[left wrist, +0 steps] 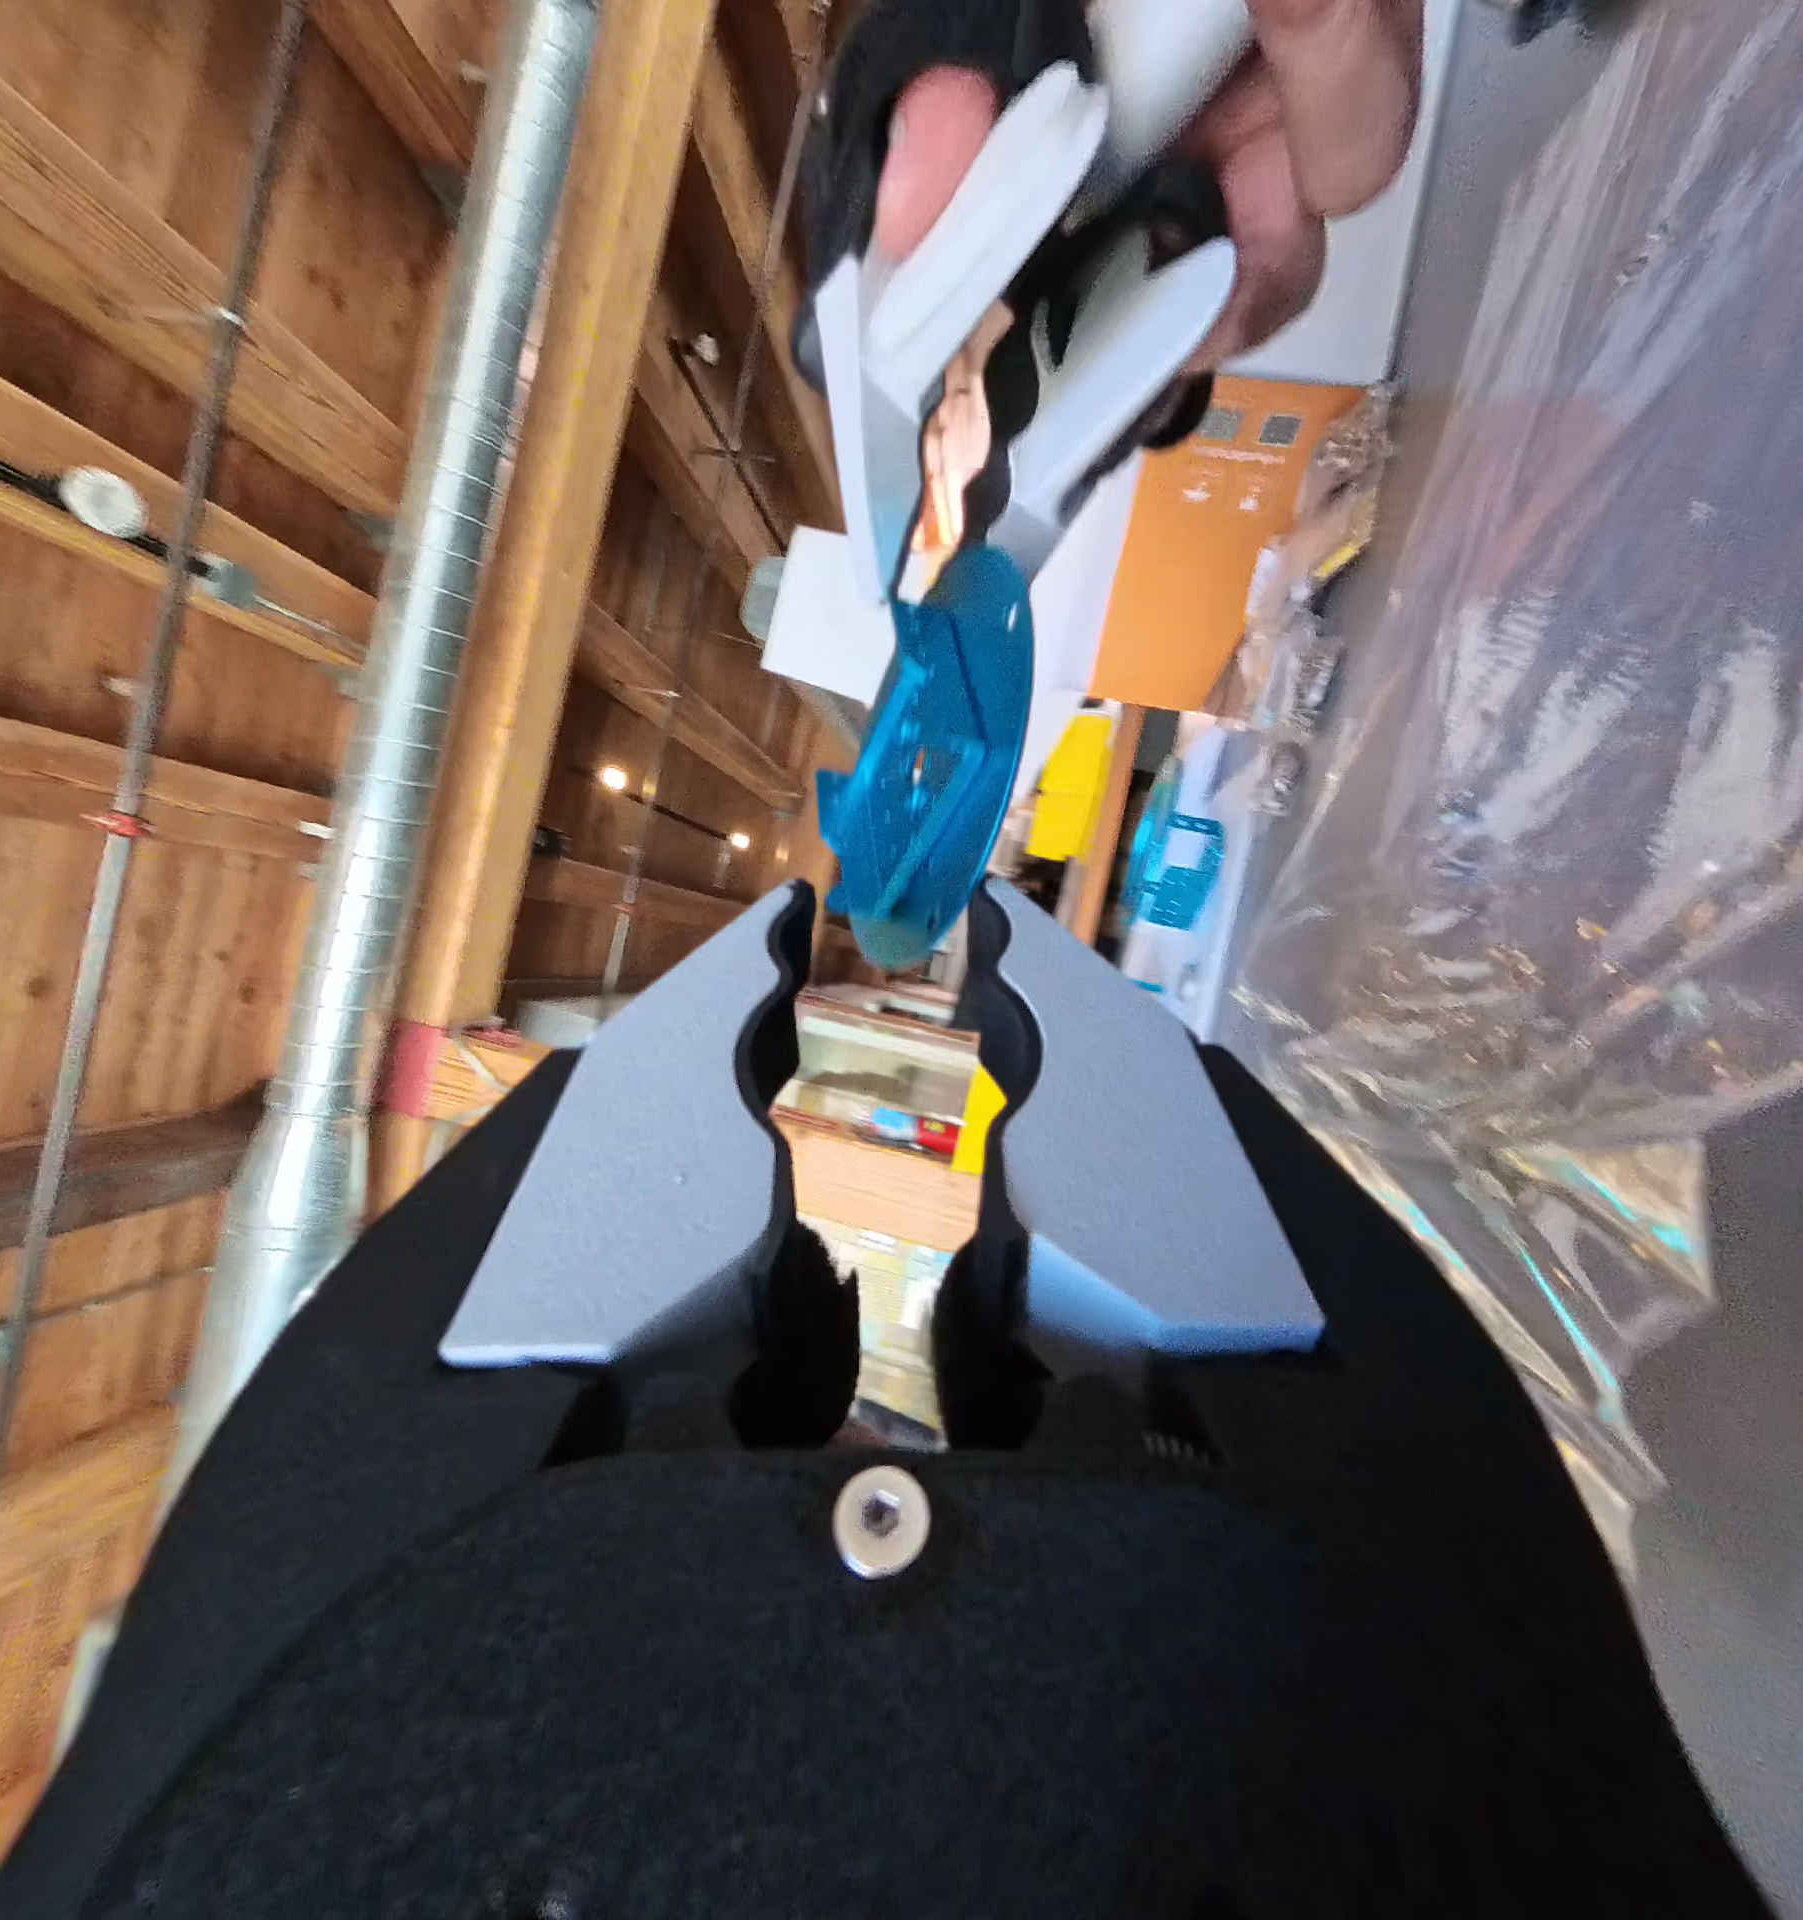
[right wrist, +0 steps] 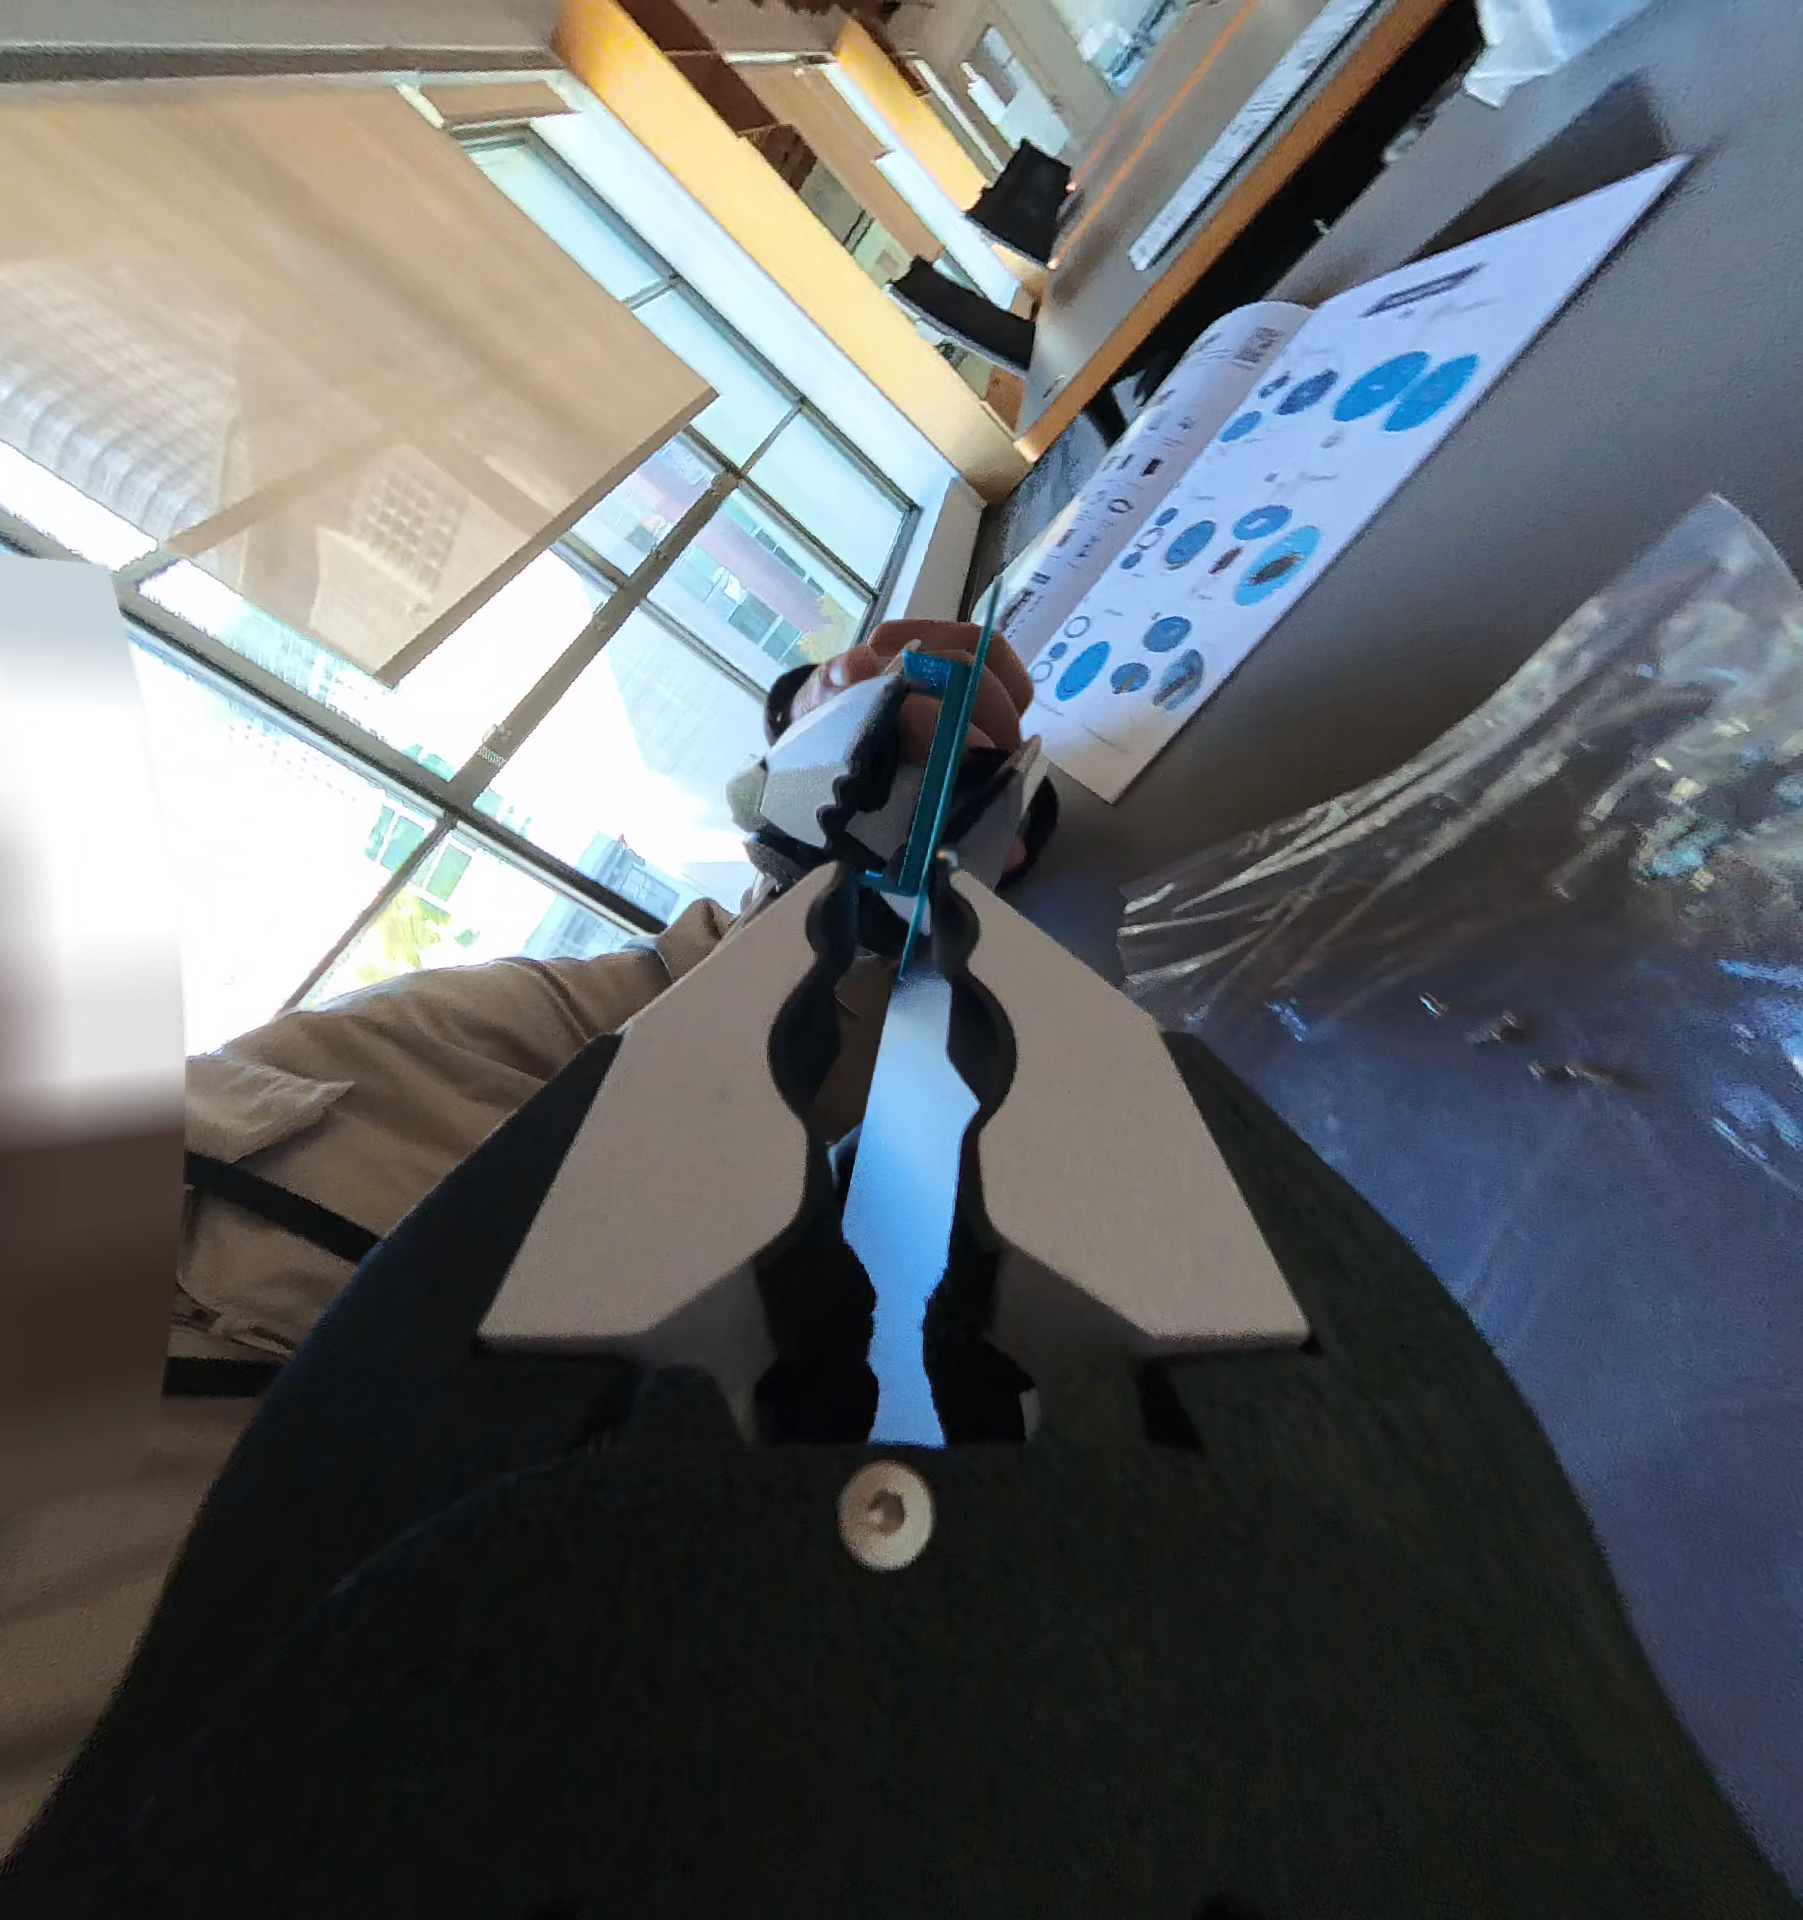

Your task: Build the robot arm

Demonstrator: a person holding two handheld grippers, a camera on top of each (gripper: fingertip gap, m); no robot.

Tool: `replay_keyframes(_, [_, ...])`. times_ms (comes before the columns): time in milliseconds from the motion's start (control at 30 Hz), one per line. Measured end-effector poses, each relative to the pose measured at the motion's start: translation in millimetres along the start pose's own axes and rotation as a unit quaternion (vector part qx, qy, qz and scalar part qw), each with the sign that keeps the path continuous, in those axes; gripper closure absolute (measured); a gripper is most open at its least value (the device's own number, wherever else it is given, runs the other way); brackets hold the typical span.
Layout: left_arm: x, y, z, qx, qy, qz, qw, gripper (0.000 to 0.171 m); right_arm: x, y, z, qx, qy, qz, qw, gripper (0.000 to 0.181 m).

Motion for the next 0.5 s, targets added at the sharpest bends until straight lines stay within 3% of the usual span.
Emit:
replay_keyframes(133, [18.1,-0.3,-6.1,0.053,0.017,-0.056,0.997,0.144,4.4,-22.3,-31.2,0.061,0.009,0.039,0.997,0.169])
replay_keyframes(233, [33.3,18.7,-7.2,0.059,0.041,-0.181,0.981,0.154,17.5,-36.8,-49.4,0.089,0.06,0.072,0.992,0.168])
replay_keyframes(267, [38.8,28.0,-6.2,0.058,0.051,-0.243,0.967,0.157,19.9,-40.9,-51.5,0.092,0.071,0.084,0.99,0.169])
replay_keyframes(367, [60.9,39.9,-3.1,0.085,0.117,-0.437,0.888,0.158,27.9,-50.1,-50.8,0.11,0.102,0.098,0.984,0.168])
replay_keyframes(500, [89.7,24.9,-7.5,0.081,0.249,-0.514,0.817,0.158,29.1,-53.9,-50.8,0.145,0.111,0.087,0.979,0.168])
Point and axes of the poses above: each gripper's, where its closed fingertips meet, z out along the fingers, x out of its underside, y = z × x across the jaws, the point moved 8 cm from there along -z, back along the fingers, and after that the axes turned 3 degrees about x, right-handed, at the moved point
